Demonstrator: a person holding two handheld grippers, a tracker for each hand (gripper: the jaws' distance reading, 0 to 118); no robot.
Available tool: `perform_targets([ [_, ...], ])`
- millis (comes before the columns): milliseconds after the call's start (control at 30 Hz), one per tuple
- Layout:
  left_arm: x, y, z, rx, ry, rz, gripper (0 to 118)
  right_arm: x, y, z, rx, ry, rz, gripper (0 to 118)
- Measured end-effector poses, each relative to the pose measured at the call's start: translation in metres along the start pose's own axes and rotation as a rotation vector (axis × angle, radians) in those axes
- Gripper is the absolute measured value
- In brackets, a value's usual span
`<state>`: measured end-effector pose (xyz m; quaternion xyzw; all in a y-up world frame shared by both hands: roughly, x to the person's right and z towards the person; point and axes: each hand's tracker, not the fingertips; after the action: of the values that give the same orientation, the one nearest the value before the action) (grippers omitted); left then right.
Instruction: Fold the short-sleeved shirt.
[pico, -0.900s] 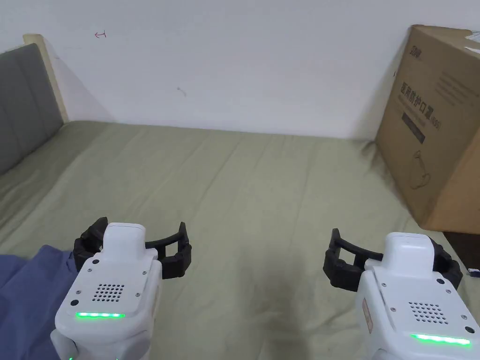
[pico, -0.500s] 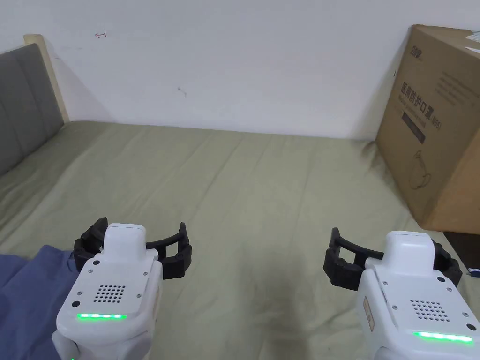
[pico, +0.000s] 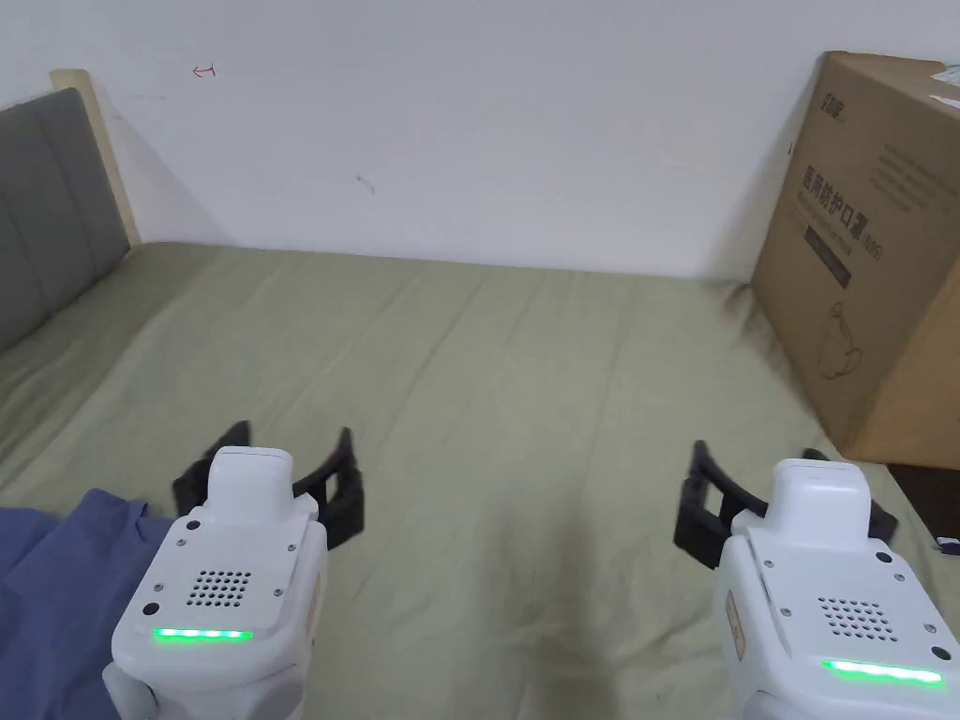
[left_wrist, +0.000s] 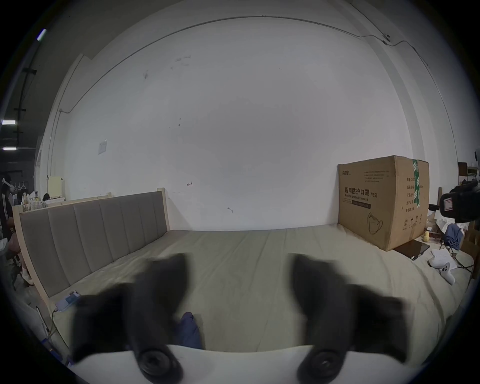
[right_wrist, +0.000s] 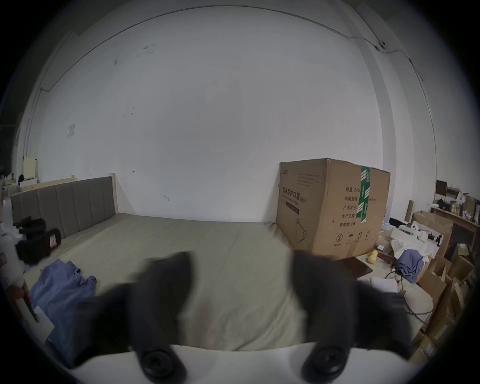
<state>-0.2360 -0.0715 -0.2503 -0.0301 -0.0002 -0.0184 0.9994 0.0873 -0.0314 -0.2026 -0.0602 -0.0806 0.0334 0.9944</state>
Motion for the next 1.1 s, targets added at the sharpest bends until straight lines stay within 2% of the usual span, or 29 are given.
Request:
perform_targets([
  [33, 0.001, 0.001, 0.0, 0.001, 0.0, 0.012, 0, -0.001, 0.0, -0.001, 0.0, -0.006, 0.017, 2],
  [67, 0.001, 0.002, -0.002, -0.012, 0.001, 0.017, 0, -0.002, 0.0, -0.002, -0.01, -0.012, 0.026, 0],
  [100, 0.001, 0.003, -0.001, -0.018, -0.007, 0.03, 0, -0.003, 0.001, -0.002, -0.014, -0.014, 0.015, 0],
  [133, -0.001, 0.004, -0.001, -0.023, -0.043, 0.059, 0, -0.001, 0.001, -0.001, -0.018, 0.033, -0.001, 0],
  [300, -0.002, 0.001, -0.001, -0.029, -0.011, 0.044, 0, -0.004, 0.001, -0.004, -0.019, 0.023, -0.001, 0],
  [467, -0.03, -0.002, 0.007, -0.05, 0.041, 0.046, 0, -0.023, 0.003, -0.016, -0.029, 0.091, -0.01, 0],
  [600, -0.074, -0.006, 0.021, -0.066, 0.143, 0.058, 0, -0.063, 0.008, -0.025, -0.022, 0.206, -0.011, 0],
  [933, -0.205, -0.011, 0.091, -0.086, 0.453, 0.042, 0, -0.193, 0.018, -0.025, 0.01, 0.512, -0.016, 0],
  [1100, -0.245, -0.014, 0.126, -0.109, 0.547, 0.043, 0, -0.243, 0.019, -0.015, 0.002, 0.604, -0.005, 0],
])
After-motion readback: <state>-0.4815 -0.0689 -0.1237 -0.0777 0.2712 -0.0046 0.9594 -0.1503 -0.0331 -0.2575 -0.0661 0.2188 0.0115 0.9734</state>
